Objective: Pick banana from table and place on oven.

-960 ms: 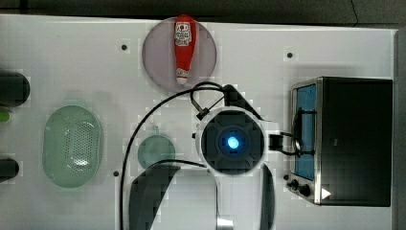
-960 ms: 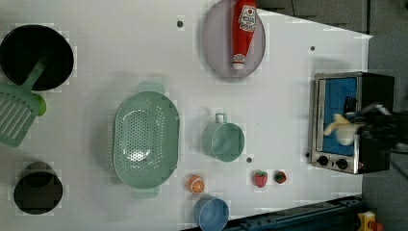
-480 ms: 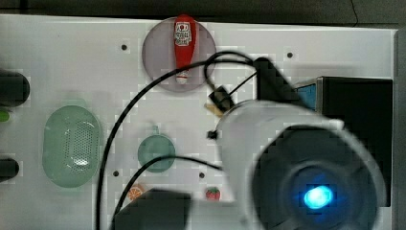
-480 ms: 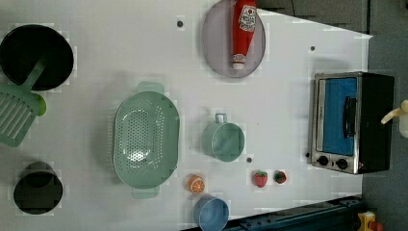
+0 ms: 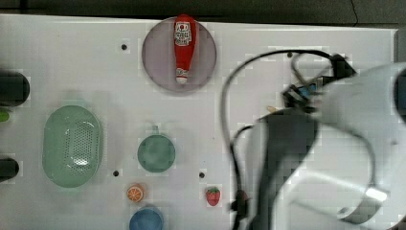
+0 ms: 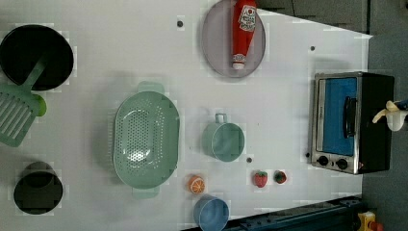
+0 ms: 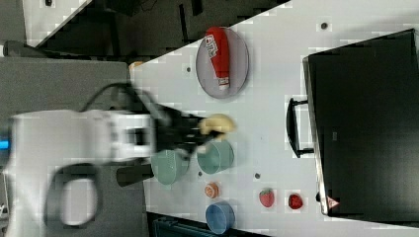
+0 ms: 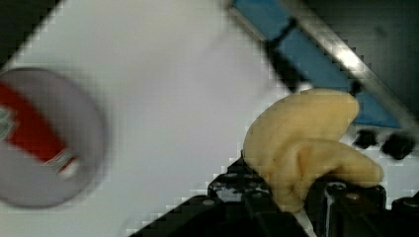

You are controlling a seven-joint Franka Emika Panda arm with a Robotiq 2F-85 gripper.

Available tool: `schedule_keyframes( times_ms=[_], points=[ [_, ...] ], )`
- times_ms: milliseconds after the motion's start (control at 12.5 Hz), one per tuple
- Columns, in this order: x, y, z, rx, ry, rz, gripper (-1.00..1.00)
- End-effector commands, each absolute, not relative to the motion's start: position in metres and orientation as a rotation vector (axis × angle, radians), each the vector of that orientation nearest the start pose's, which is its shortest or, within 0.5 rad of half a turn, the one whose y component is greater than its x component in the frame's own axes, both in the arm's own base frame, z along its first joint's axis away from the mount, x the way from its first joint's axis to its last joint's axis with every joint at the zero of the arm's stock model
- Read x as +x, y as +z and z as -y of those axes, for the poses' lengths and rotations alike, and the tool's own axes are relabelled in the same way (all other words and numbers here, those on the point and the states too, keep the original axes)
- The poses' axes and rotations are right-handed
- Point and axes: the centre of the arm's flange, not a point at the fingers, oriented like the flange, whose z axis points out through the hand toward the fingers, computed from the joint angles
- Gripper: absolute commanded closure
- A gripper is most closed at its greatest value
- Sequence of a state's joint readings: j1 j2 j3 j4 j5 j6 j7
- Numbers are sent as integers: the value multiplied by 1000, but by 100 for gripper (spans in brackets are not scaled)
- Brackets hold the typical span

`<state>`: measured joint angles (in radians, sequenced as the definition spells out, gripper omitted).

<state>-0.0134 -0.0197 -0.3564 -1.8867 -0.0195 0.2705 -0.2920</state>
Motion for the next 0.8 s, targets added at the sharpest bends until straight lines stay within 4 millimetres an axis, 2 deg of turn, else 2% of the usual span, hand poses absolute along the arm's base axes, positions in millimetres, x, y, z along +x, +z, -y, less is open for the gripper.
schedule_keyframes(
  times_ms=[80,240,320,400,560,800],
  points=[
    [478,498,306,-3016,-30,-1059,47],
    [470,479,345,-3083,-64,-990,47],
    [466,470,357,-3102,-41,-961,47],
    [464,463,364,-3109,-20,-965,38],
    [462,455,370,-3109,7,-983,-4],
    [466,457,367,-3114,-7,-974,-72]
  ],
)
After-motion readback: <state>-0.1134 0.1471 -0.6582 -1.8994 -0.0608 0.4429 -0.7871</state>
